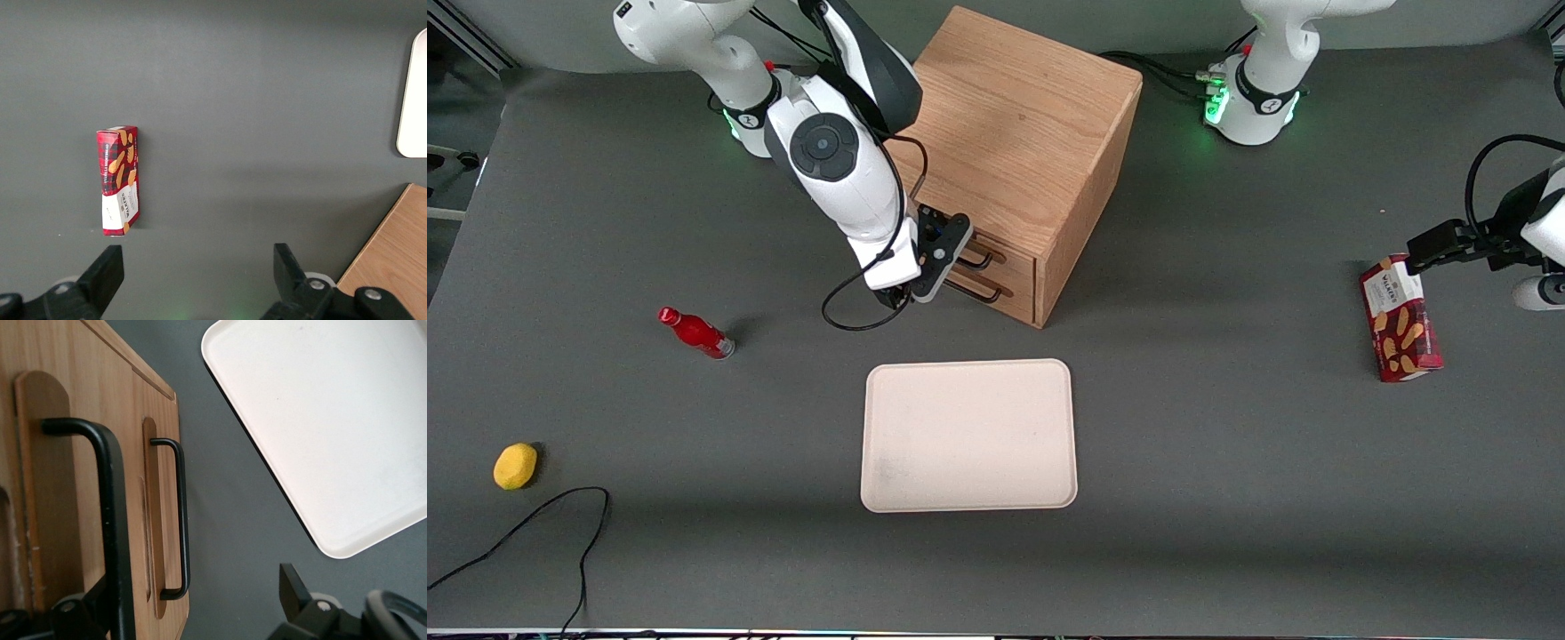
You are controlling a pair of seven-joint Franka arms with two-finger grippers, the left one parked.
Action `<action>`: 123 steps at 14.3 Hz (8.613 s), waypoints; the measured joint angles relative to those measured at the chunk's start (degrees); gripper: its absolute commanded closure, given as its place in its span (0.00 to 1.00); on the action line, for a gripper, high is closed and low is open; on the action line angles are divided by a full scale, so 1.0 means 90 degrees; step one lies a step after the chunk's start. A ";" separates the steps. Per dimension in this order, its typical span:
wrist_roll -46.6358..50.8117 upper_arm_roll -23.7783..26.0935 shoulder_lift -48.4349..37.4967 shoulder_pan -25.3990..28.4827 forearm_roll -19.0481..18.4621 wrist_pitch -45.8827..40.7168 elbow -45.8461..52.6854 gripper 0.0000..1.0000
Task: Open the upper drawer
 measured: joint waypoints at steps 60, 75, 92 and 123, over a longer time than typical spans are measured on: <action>-0.1410 -0.0128 0.1274 -0.1231 -0.0002 -0.0537 0.1740 0.00; -0.1412 -0.0135 0.1458 -0.1609 0.0028 -0.0666 0.2018 0.00; -0.1346 -0.0144 0.2007 -0.1880 0.0212 -0.0944 0.2910 0.00; -0.1571 -0.0156 0.2304 -0.2228 0.0228 -0.1663 0.3922 0.00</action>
